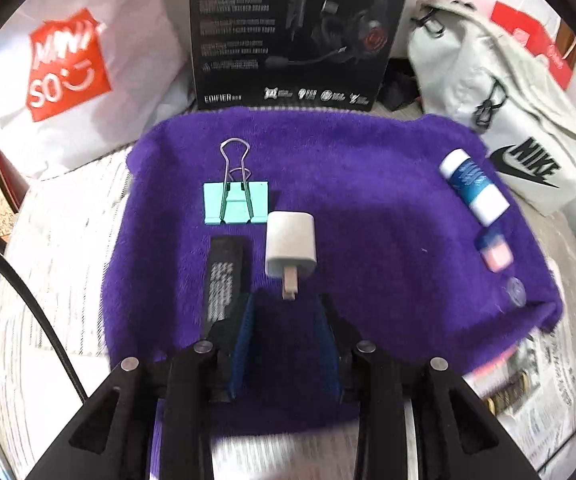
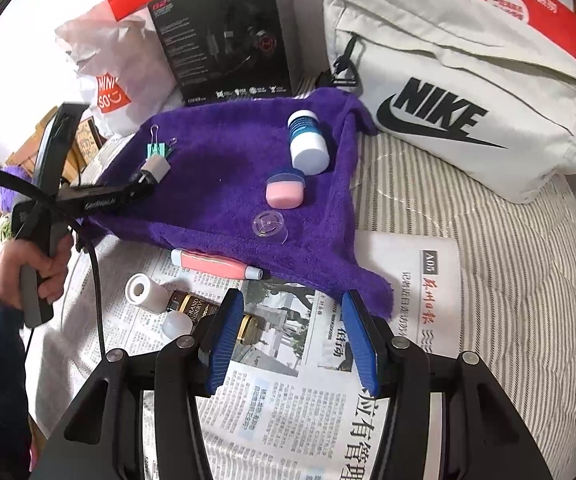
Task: Organize rigid objects
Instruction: 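Lower the white charger plug onto the towel beside the clip and open the left tool, then grasp the white tape roll with the left tool while the right tool grasps the white USB light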
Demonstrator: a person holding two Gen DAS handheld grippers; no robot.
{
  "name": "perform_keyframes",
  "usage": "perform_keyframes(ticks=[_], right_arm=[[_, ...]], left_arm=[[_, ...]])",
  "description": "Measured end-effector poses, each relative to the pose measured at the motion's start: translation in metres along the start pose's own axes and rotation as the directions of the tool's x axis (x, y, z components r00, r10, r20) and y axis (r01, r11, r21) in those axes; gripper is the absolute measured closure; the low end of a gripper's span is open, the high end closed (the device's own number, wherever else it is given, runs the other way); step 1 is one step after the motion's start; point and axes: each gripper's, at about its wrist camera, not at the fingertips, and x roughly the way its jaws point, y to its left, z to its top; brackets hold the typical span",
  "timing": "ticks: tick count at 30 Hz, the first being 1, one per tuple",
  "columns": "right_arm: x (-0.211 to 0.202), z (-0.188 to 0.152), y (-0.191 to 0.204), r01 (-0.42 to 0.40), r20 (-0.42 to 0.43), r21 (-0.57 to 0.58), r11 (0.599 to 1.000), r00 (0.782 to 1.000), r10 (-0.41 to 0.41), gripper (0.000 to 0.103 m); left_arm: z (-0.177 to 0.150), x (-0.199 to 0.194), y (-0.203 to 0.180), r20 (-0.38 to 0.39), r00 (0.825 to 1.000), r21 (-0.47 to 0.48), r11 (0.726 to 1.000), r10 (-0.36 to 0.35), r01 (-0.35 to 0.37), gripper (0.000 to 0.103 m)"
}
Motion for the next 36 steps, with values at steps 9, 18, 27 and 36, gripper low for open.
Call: perform_keyframes(ticks=[9,18,27,36], right_arm=[[-0.038,0.015,-0.010,0.048,0.123,0.048,0.998,0.991,-0.054,0.047],[-0.077,0.010,-0.030,0.018,0.294,0.217,0.976,0.952,-0.083,0.040],[-0.060,-0.008,-0.046,0.046,0.234,0.228,0.973,0.967,-0.100,0.040],[-0.038,-0.014,-0.046,0.066,0.166,0.193,0.979,0.981,-0.099,0.040]], left_arm=[[-0.045,-0.071,-0.056,0.066,0.988,0.107,0.985,-0.139,0.132,0.065],[-0.082,-0.060,-0.091,0.018,0.987,0.188,0.970,-0.159,0.153,0.059],[-0.089,-0.033,-0.109,0.006,0.997,0.284,0.956,-0.083,0.078,0.065],[-0.090,-0.029,-0.105,0.028,0.996,0.279,0.957,-0.084,0.073,0.076]])
